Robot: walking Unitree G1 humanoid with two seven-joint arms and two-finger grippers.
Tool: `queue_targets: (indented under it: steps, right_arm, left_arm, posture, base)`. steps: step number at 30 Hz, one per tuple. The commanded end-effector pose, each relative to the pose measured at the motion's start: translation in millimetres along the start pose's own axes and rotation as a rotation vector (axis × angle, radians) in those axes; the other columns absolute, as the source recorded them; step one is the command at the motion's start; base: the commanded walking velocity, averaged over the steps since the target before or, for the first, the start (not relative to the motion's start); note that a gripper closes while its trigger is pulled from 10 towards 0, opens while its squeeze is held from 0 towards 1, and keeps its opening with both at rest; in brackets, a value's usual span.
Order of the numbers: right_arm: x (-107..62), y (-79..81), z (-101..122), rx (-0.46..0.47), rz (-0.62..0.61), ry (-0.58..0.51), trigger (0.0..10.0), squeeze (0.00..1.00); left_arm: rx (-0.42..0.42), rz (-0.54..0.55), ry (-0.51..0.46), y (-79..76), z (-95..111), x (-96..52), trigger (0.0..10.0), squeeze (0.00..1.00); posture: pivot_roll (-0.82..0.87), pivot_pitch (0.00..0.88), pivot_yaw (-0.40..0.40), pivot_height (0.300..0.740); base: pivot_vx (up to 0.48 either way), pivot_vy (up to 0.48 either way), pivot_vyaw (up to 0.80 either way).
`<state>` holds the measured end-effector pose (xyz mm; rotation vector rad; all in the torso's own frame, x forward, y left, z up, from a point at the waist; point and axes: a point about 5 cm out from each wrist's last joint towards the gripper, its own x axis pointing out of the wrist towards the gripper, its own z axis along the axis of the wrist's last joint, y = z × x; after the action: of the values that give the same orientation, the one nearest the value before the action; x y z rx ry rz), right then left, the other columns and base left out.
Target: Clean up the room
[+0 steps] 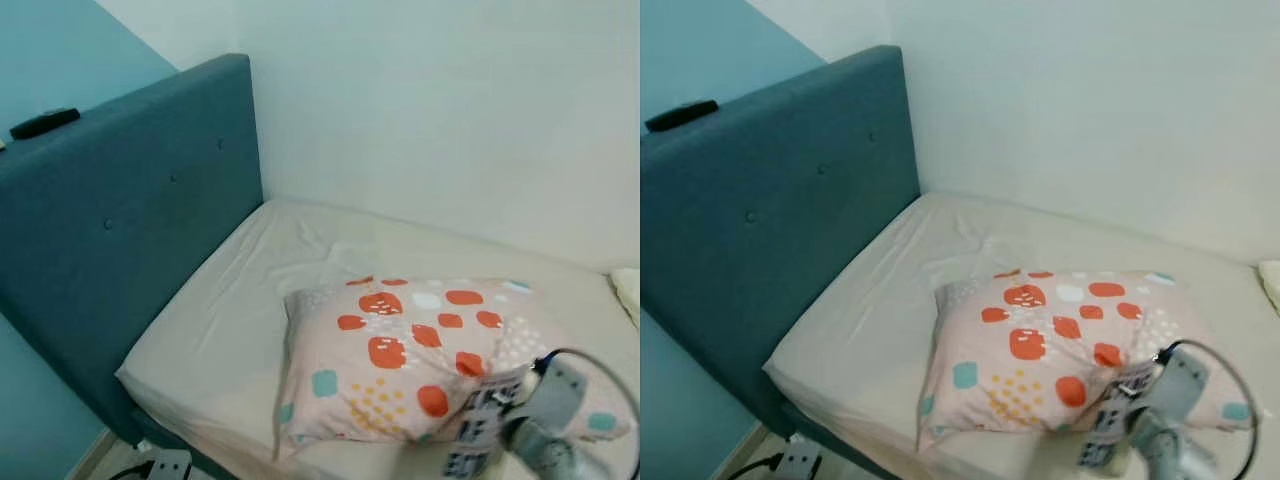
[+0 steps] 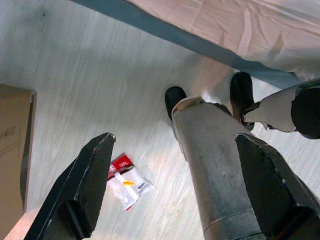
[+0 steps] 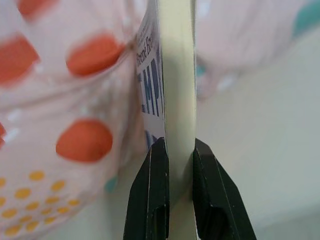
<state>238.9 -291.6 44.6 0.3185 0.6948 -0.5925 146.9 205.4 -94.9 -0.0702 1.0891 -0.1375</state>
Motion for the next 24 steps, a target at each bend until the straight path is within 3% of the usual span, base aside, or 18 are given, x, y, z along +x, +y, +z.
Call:
queue_targets:
  steps: [1,3,6,9,10,11,13,14,17,18,19,20,22,24]
  right_arm:
    - [-9.3,8.0,7.4,-0.089,0.074,-0.014,0.0,0.00]
    - [-23.3,12.2,16.3,-0.338,0.152,-0.035,0.0,0.00]
    - [-28.9,12.8,19.3,-0.419,0.164,-0.041,0.0,0.00]
    - [-46.9,13.1,33.7,-0.819,0.223,-0.093,0.0,0.00]
    - [-46.9,13.1,33.7,-0.819,0.223,-0.093,0.0,0.00]
    - [-51.1,15.3,34.6,-0.900,0.264,-0.097,0.0,0.00]
    - [-71.0,34.5,22.3,-1.006,0.561,-0.083,0.0,0.00]
    - [-71.0,34.5,22.3,-1.006,0.561,-0.083,0.0,0.00]
    - [-95.6,41.2,-4.7,-1.148,0.857,0.029,0.0,0.00]
    - [-95.6,41.2,-4.7,-1.148,0.857,0.029,0.0,0.00]
    - [-92.4,34.3,-12.5,-1.233,0.842,0.091,0.0,0.00]
    - [-92.4,34.3,-12.5,-1.233,0.842,0.091,0.0,0.00]
    - [-82.6,21.0,-21.3,-1.405,0.773,0.185,0.0,0.00]
    - [-78.6,22.7,-27.6,-1.475,0.780,0.238,0.0,0.00]
  left_arm:
    - [0.013,0.001,0.015,1.5,-3.4,-0.9,10.0,1.00]
    - [0.018,0.000,0.016,1.0,-3.2,-0.7,10.0,1.00]
    - [0.020,0.000,0.016,0.9,-3.0,-0.6,10.0,1.00]
    - [0.020,0.001,0.020,0.4,-4.2,-0.6,10.0,1.00]
    - [0.020,0.001,0.020,0.4,-4.2,-0.6,10.0,1.00]
    - [0.019,0.001,0.021,0.2,-4.8,-0.6,10.0,1.00]
    - [0.018,-0.001,0.024,-0.6,-6.0,-0.5,10.0,1.00]
    - [0.018,-0.001,0.024,-0.6,-6.0,-0.5,10.0,1.00]
    - [0.016,-0.003,0.026,-1.4,-6.6,-0.4,10.0,1.00]
    - [0.016,-0.003,0.026,-1.4,-6.6,-0.4,10.0,1.00]
    - [0.015,-0.003,0.025,-1.7,-6.5,-0.2,10.0,1.00]
    - [0.015,-0.003,0.025,-1.7,-6.5,-0.2,10.0,1.00]
    - [0.011,-0.004,0.023,-2.2,-6.0,0.0,10.0,1.00]
    - [0.010,-0.006,0.022,-2.8,-5.5,0.3,10.0,1.00]
  posture:
    - [-0.06,0.007,-0.025,0.740]
    - [-0.06,0.011,-0.028,0.740]
    - [-0.06,0.013,-0.027,0.740]
    - [-0.07,0.018,-0.027,0.740]
    - [-0.07,0.018,-0.027,0.740]
    - [-0.07,0.018,-0.026,0.740]
    - [-0.07,0.019,-0.029,0.740]
    - [-0.07,0.019,-0.029,0.740]
    - [-0.07,0.022,-0.029,0.740]
    - [-0.07,0.022,-0.029,0.740]
    - [-0.07,0.024,-0.030,0.740]
    - [-0.07,0.024,-0.030,0.740]
    - [-0.07,0.025,-0.029,0.740]
    - [-0.07,0.025,-0.027,0.740]
  base:
    - [0.000,0.000,0.00]
    - [0.000,0.000,0.00]
    - [0.000,0.000,0.00]
    - [0.000,0.000,0.00]
    - [0.000,0.000,0.00]
    - [0.000,0.000,0.00]
    - [0.000,0.000,0.00]
    - [0.000,0.000,0.00]
    - [0.000,0.000,0.00]
    - [0.000,0.000,0.00]
    - [0.000,0.000,0.00]
    - [0.000,0.000,0.00]
    - [0.000,0.000,0.00]
    - [0.000,0.000,0.00]
